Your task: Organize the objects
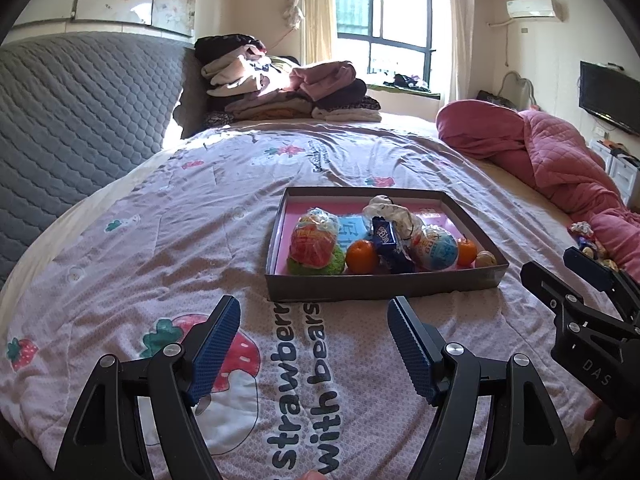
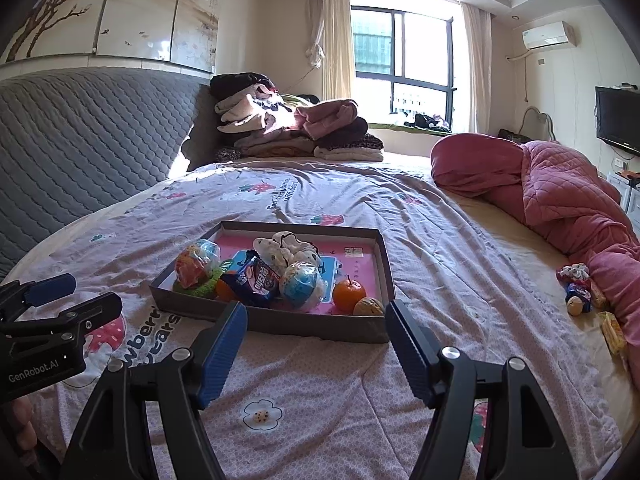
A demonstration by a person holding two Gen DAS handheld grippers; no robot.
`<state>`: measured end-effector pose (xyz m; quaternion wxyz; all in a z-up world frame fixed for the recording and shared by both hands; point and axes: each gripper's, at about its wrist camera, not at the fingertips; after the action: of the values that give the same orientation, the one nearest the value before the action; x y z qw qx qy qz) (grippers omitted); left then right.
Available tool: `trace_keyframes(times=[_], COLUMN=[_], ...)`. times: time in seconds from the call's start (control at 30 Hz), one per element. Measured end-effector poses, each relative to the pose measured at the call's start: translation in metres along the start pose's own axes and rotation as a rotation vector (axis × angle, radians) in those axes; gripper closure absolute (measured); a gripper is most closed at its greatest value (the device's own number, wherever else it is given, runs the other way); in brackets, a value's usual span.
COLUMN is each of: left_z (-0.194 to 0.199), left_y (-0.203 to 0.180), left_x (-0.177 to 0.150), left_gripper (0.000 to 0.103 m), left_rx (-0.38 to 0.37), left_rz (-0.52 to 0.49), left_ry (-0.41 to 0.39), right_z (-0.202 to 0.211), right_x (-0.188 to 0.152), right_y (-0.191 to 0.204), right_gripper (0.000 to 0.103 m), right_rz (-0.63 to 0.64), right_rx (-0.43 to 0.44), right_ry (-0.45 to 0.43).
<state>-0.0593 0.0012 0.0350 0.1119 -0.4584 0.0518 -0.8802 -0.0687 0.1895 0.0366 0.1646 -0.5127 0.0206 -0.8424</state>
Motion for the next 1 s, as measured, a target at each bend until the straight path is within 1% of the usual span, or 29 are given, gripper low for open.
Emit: trace_keyframes(times=[0.47,0.6,0.7,0.83,1.0], left_z=[-0.015,-0.019,-0.023,-0.027,-0.031], left_y=[0.004,0.005,0.006,0.009,0.008], left_x=[-0.009,-0.014,-0.017,-0.02,-0.025], left_gripper=[0.026,0.026,0.026,0.026,0.026], left_rx=[0.004,-0.007,0.009,0.009,0.015], left_rz=[0.003,0.013,0.012,0.031,0.02], left_ry=[0.017,0.037,0.053,0.07,0.086], right_z=[-0.014,-0.018,-0.018,-0.018,-0.018], right_x=[-0.017,-0.021,-0.024,-0.027,-0.03], right_y=[0.0,0.001,0.002,0.003,0.006], right_gripper=[0.032,0.032,0.032,0.032,0.032], right_rz=[-0.024,-0.027,-0.032,-0.027,-0.016], right_rx=[0.004,0.007,0.011,0.01,0.004], right_ry=[0.041,0.055,0.063,0.069,0.07])
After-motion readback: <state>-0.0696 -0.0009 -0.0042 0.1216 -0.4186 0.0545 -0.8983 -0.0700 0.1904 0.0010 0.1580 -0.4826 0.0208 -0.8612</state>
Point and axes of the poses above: each gripper's, at about its wrist camera, not at the fingertips, and z roughly against the way its jaws point, y to its left, x to its top, and after that the axes turned 12 degrees about z, right-handed
